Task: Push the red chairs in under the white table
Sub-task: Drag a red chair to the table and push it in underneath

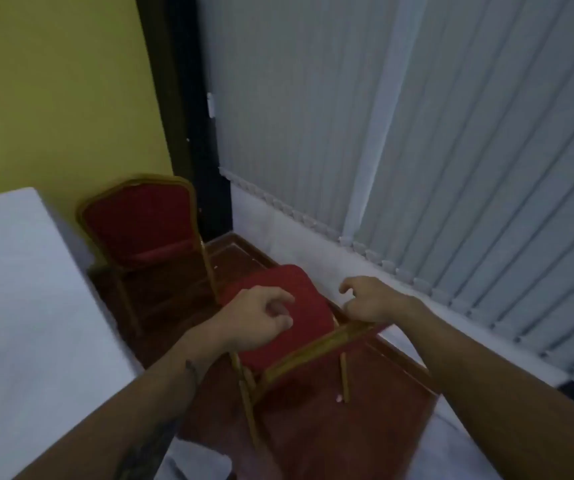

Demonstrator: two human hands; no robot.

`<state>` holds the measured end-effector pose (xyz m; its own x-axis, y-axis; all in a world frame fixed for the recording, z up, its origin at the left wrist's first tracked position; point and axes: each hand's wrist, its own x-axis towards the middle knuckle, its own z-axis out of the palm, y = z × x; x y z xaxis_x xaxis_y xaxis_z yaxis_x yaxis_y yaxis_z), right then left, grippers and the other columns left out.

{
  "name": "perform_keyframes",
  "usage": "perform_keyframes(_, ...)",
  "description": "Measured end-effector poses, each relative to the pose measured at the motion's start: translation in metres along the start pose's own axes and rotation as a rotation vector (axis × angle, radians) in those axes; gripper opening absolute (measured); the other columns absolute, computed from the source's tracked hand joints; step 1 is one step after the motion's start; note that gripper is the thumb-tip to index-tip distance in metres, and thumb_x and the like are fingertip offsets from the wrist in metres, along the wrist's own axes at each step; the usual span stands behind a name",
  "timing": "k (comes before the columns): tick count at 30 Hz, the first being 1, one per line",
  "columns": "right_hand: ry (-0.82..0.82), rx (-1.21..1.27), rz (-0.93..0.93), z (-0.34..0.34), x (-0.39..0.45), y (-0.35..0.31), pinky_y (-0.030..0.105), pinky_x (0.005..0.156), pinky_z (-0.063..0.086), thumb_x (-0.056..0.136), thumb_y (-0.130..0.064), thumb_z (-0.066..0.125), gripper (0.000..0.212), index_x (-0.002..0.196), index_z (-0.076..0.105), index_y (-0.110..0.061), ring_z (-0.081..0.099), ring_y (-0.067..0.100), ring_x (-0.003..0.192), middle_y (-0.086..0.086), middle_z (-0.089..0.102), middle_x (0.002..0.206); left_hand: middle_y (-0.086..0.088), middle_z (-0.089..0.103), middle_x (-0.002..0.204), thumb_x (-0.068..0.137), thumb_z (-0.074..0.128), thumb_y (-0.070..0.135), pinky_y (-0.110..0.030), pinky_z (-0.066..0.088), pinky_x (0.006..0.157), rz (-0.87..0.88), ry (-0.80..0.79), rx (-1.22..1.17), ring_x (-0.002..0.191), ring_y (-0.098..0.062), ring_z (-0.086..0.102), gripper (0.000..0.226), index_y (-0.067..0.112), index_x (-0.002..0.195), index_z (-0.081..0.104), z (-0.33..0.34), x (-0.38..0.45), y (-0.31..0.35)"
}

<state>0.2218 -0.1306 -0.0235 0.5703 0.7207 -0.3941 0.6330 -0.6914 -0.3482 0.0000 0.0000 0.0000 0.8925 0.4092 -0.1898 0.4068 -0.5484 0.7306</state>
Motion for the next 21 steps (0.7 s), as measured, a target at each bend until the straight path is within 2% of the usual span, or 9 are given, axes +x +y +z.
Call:
perform_keyframes(3,0.011,-0.06,-0.007,0.005,0.001,0.028,0.038,0.093,0.043,0.097,-0.037,0.051,0.03,0.121,0.065,-0.026,0.06,0.023,0.109,0.001,0.065,0.118,0.008,0.069,0.118,0.091,0.07,0.036,-0.025,0.051,0.091,-0.027,-0.102,0.081,0.111,-0.012,0.062,0.046,0.029,0.135,0.06,0.038,0.034,0.016)
perform_keyframes(5,0.062,-0.045,-0.045,0.01,0.003,0.037,0.04,0.094,0.039,0.099,-0.04,0.045,0.03,0.115,0.067,-0.028,0.06,0.022,0.104,-0.003,0.065,0.108,0.003,0.068,0.126,0.087,0.073,0.037,-0.029,0.05,0.097,-0.054,-0.164,0.112,0.117,-0.015,0.062,0.054,0.026,0.138,0.059,0.06,0.052,0.02)
perform_keyframes(8,0.11,-0.041,-0.099,0.017,0.008,0.045,0.043,0.093,0.032,0.098,-0.041,0.041,0.035,0.116,0.068,-0.03,0.06,0.022,0.104,-0.006,0.068,0.109,0.001,0.064,0.134,0.084,0.076,0.036,-0.025,0.047,0.096,-0.06,-0.171,0.142,0.116,-0.014,0.06,0.06,0.022,0.139,0.059,0.077,0.072,0.022)
perform_keyframes(12,0.208,0.003,-0.134,0.025,0.01,0.049,0.042,0.098,0.033,0.096,-0.04,0.042,0.037,0.115,0.071,-0.03,0.057,0.018,0.096,-0.006,0.071,0.107,0.001,0.062,0.133,0.08,0.079,0.036,-0.026,0.046,0.095,-0.109,-0.195,0.16,0.118,-0.016,0.06,0.063,0.024,0.139,0.059,0.087,0.088,0.016)
perform_keyframes(17,0.319,0.089,-0.077,0.038,0.014,0.05,0.043,0.103,0.029,0.08,-0.048,0.043,0.049,0.119,0.07,-0.033,0.055,0.023,0.112,-0.005,0.064,0.112,0.005,0.063,0.129,0.075,0.081,0.039,-0.031,0.049,0.098,-0.156,-0.256,0.108,0.115,-0.016,0.06,0.069,0.028,0.139,0.058,0.09,0.1,0.0)
perform_keyframes(19,0.338,0.167,-0.038,0.038,0.014,0.049,0.045,0.11,0.026,0.076,-0.048,0.05,0.058,0.13,0.062,-0.031,0.05,0.025,0.122,-0.001,0.059,0.123,0.003,0.062,0.126,0.074,0.077,0.038,-0.033,0.05,0.096,-0.134,-0.278,0.138,0.113,-0.019,0.059,0.067,0.027,0.138,0.058,0.09,0.103,0.001)
perform_keyframes(21,0.368,0.245,0.043,0.039,0.013,0.046,0.047,0.118,0.019,0.071,-0.043,0.057,0.075,0.144,0.048,-0.028,0.036,0.03,0.137,0.007,0.045,0.142,0.001,0.06,0.122,0.071,0.072,0.036,-0.036,0.051,0.094,-0.118,-0.299,0.188,0.11,-0.023,0.058,0.065,0.027,0.134,0.06,0.094,0.103,0.001)
